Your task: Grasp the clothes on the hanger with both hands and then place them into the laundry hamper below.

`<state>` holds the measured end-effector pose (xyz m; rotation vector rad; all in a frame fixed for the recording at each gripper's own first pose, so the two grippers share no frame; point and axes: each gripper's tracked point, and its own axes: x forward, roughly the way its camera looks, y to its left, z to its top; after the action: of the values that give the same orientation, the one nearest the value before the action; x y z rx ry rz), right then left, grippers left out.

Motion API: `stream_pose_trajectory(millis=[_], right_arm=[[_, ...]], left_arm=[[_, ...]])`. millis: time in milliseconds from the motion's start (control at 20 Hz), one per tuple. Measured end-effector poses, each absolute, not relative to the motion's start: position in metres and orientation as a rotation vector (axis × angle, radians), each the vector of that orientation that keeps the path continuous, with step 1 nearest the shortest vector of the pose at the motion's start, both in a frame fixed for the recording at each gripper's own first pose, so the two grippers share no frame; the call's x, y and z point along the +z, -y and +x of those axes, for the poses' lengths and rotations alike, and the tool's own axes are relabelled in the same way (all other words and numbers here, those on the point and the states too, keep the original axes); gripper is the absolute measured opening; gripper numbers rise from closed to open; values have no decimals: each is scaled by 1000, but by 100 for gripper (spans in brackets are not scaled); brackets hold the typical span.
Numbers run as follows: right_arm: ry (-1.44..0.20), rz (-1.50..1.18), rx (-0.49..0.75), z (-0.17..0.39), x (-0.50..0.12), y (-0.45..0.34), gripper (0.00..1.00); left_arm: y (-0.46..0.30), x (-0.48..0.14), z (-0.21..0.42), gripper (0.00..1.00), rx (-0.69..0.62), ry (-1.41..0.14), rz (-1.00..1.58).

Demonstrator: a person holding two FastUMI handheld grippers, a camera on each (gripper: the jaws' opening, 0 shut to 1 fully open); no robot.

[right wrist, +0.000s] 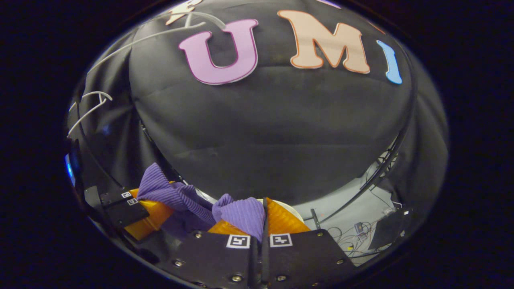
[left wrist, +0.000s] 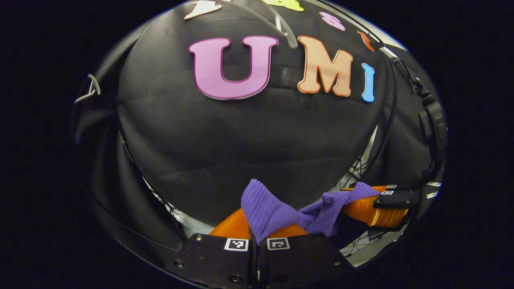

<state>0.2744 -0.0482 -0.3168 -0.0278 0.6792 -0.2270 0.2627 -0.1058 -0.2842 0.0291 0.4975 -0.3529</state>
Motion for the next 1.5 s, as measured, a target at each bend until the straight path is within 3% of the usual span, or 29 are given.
stream_pose_trajectory(millis=[350, 650, 700, 900, 1400, 1500], right_arm=[[-800, -35, -296, 276, -380, 87, 4], [-884, -52, -328, 282, -417, 103, 7], [-885, -51, -328, 282, -422, 104, 25], [-877, -64, -333, 283, -424, 103, 98], [-822, -96, -270, 265, -383, 86, 99], [-805, -88, -250, 260, -370, 79, 99]], left_arm=[[107, -373, 277, 3, -285, -684, 7], [112, -412, 289, 5, -291, -751, 6], [118, -422, 284, 11, -320, -780, -30], [96, -436, 284, 98, -251, -832, -39], [92, -414, 280, 100, -209, -764, -50], [89, -411, 281, 96, -198, -744, -51]])
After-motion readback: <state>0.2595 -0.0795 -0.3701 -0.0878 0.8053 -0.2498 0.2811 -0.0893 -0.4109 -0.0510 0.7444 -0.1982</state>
